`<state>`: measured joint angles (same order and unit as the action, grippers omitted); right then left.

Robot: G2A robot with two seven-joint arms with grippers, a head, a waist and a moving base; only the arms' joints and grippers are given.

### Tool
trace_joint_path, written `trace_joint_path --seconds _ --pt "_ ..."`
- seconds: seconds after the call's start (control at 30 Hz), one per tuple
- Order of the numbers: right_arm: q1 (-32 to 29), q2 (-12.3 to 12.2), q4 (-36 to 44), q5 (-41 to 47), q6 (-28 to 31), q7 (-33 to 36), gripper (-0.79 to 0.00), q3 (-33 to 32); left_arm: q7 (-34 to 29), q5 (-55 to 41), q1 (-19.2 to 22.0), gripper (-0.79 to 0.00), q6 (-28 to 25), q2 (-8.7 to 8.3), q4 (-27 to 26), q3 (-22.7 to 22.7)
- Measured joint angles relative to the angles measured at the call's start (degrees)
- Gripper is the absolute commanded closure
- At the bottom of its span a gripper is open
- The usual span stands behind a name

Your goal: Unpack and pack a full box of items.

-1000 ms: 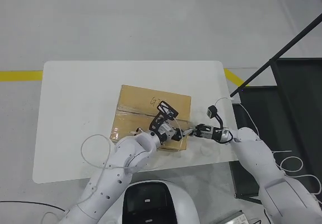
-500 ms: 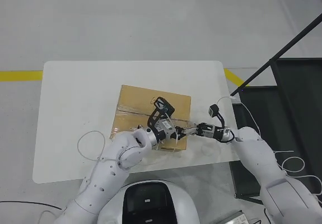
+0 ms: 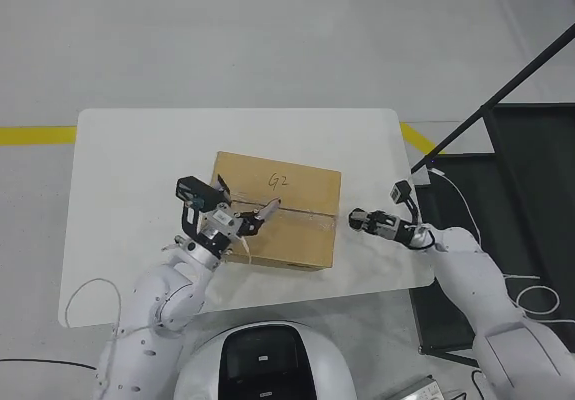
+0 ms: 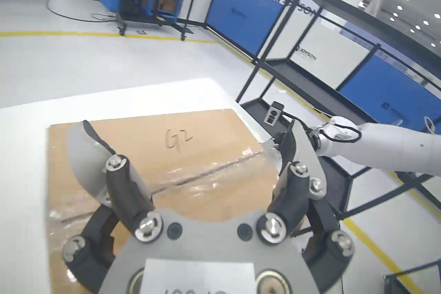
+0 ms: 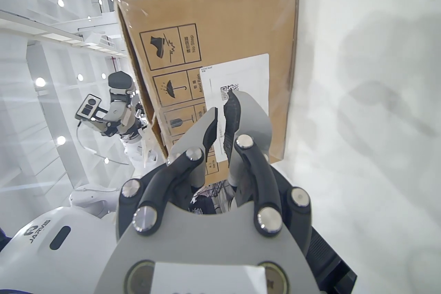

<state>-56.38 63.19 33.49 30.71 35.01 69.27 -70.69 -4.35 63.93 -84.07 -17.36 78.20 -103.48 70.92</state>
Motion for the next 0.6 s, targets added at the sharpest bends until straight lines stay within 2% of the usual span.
trace_joint_path --seconds 0.3,0.6 --pt "-2.02 -1.39 3.25 0.54 -0.08 0.08 0.000 -2.51 5.97 -4.03 -7.00 -0.785 2.54 -1.08 -1.03 9.80" --pt "-3.84 -2.02 6.63 0.24 -0.28 -1.06 0.000 -3.87 7.80 -7.80 -7.81 -0.785 3.66 -1.53 1.33 14.51"
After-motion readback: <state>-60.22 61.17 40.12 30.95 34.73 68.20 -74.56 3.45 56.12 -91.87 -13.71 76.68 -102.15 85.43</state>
